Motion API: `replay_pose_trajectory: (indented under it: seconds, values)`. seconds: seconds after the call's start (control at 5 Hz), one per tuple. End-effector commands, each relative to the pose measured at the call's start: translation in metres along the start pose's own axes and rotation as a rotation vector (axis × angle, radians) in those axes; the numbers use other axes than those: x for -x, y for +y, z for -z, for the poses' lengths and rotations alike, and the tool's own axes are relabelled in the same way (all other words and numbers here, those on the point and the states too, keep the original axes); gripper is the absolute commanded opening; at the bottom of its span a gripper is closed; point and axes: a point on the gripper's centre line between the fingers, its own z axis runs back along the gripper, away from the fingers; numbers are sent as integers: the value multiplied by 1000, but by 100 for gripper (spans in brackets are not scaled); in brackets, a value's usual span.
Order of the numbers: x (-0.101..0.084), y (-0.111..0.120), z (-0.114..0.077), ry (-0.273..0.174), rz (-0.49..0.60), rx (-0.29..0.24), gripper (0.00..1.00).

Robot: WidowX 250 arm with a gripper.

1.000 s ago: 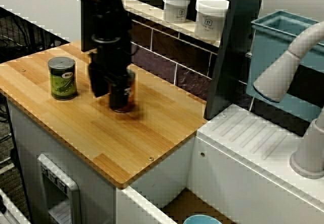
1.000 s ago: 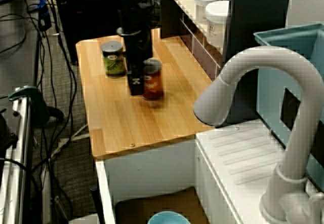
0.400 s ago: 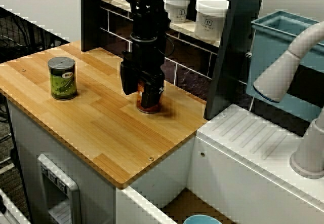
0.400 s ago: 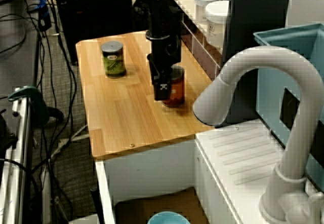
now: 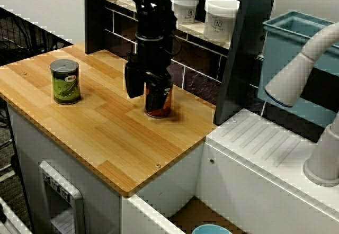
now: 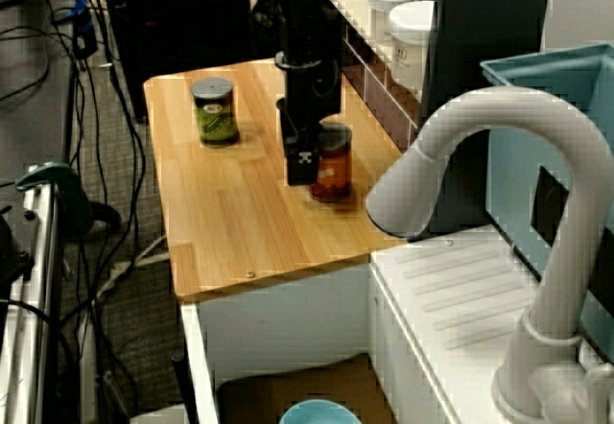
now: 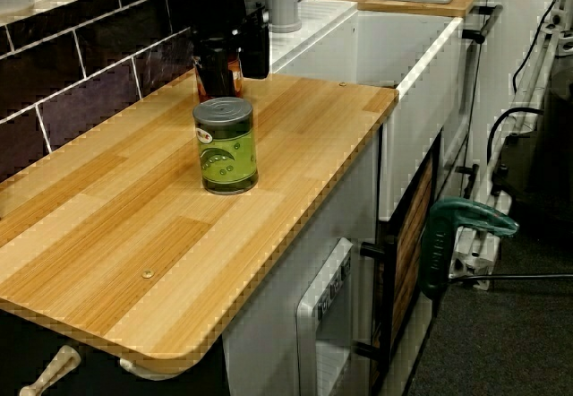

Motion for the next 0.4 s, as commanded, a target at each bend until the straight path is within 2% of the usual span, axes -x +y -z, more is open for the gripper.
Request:
replay_pose_trajectory:
  seconds: [0.0,0.2]
  values:
    - [33,22,-36,-65,34,21,100]
    - [48,41,-35,-74,-23,21,100]
